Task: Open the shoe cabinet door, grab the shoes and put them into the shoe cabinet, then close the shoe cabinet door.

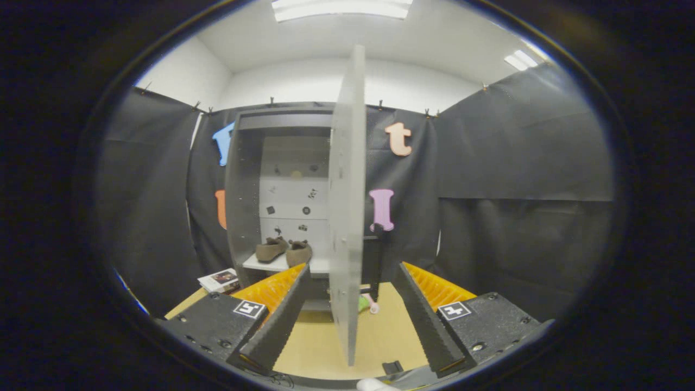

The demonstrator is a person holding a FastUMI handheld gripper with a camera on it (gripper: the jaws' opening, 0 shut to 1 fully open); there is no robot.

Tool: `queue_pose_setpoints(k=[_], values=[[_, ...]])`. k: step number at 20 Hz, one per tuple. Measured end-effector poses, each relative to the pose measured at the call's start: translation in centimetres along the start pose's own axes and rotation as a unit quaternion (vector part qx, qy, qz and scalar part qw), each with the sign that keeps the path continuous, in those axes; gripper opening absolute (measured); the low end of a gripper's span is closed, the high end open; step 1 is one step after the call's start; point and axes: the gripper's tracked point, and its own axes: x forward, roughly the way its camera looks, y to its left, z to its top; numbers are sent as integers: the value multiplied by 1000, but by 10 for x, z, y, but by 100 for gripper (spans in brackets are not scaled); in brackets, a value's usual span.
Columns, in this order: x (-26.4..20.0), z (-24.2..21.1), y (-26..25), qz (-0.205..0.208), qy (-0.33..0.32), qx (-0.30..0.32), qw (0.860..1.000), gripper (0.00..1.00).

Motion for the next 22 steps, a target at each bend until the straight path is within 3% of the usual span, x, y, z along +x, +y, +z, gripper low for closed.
queue_pose_setpoints(k=[9, 18, 22], values=[[70, 5, -70, 18, 18, 3, 1000, 100], [96, 4, -51, 108, 32, -21, 993, 97], [96, 6, -50, 119, 37, -21, 992, 93]])
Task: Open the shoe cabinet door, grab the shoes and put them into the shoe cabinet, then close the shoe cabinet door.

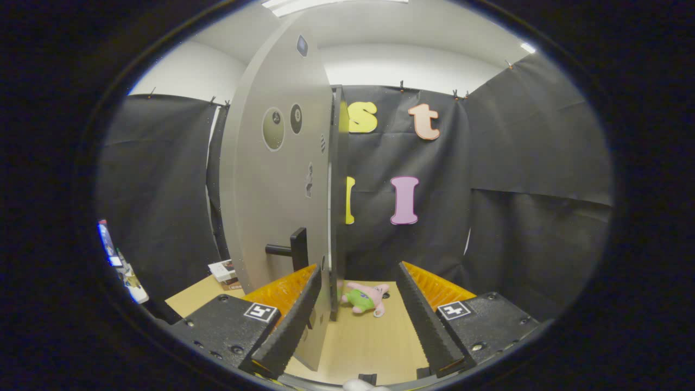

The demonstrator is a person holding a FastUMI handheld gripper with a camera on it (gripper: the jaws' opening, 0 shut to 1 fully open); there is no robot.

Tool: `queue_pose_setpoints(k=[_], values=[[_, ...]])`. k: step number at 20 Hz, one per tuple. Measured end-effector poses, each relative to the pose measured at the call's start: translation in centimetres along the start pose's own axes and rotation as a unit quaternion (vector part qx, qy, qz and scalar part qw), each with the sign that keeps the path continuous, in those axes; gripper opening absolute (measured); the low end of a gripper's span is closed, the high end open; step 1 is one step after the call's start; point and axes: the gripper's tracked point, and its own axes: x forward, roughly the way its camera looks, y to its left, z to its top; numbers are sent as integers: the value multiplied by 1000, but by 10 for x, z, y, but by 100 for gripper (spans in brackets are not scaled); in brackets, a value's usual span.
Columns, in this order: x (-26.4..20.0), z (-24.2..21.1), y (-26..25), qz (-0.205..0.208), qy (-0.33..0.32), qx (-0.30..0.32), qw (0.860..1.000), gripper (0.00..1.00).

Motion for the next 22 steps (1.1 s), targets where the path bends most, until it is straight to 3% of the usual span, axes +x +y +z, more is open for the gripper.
queue_pose_setpoints(k=[7, 22], values=[[-2, -2, 23, 11, -3, 10, 1000, 92], [32, -31, 147, 75, 30, 20, 997, 92]])
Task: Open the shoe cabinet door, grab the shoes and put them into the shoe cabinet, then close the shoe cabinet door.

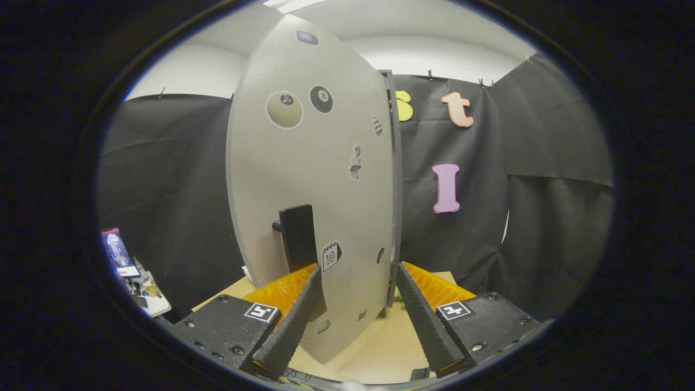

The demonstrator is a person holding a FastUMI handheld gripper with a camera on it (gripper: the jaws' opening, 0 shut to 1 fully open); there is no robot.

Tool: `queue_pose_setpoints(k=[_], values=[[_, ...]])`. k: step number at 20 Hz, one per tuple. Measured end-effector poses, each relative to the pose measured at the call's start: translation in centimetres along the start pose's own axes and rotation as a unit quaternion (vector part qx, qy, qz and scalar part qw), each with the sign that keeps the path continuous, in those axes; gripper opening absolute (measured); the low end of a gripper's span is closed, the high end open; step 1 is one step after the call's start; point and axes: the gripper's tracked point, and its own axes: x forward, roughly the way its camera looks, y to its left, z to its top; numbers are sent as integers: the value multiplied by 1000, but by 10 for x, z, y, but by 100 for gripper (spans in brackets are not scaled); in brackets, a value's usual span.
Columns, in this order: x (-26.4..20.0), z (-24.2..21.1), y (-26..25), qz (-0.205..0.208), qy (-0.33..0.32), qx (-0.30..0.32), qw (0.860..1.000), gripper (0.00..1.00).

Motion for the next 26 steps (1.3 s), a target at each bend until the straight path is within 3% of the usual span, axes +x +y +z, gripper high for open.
queue_pose_setpoints(k=[4, 6, 17, 26], values=[[17, -5, 31, 43, 8, 20, 999, 92], [17, -9, 36, 45, 11, 23, 999, 93], [2, 21, 21, -14, -29, 23, 999, 96], [-8, 12, 38, -45, -22, 16, 999, 97]])
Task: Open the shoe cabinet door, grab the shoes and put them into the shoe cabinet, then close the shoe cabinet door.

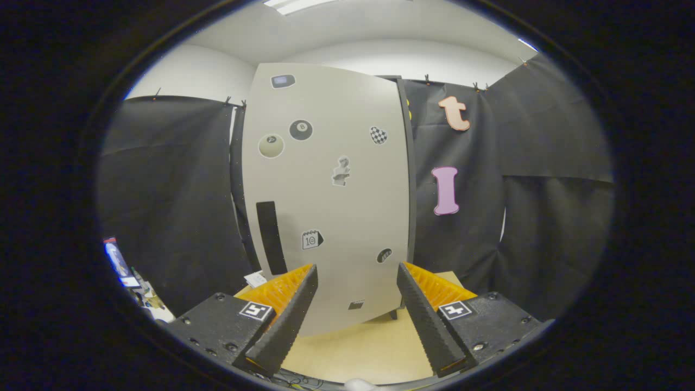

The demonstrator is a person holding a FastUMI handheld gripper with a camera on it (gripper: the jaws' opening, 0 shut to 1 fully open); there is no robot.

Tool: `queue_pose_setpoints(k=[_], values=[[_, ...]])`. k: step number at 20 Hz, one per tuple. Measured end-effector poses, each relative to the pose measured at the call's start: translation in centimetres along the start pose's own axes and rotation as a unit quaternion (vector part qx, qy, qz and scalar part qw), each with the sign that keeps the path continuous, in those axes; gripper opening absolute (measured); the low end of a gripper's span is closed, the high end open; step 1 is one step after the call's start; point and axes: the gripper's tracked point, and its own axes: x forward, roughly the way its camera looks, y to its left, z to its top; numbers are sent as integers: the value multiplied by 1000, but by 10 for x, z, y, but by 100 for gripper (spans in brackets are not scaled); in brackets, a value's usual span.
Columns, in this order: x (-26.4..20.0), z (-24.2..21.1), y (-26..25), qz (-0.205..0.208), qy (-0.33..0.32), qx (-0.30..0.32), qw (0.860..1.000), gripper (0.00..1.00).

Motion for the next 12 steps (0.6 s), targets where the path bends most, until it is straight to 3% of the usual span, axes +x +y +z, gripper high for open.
queue_pose_setpoints(k=[12], values=[[-64, 7, 7, -69, -25, -7, 997, 96]])
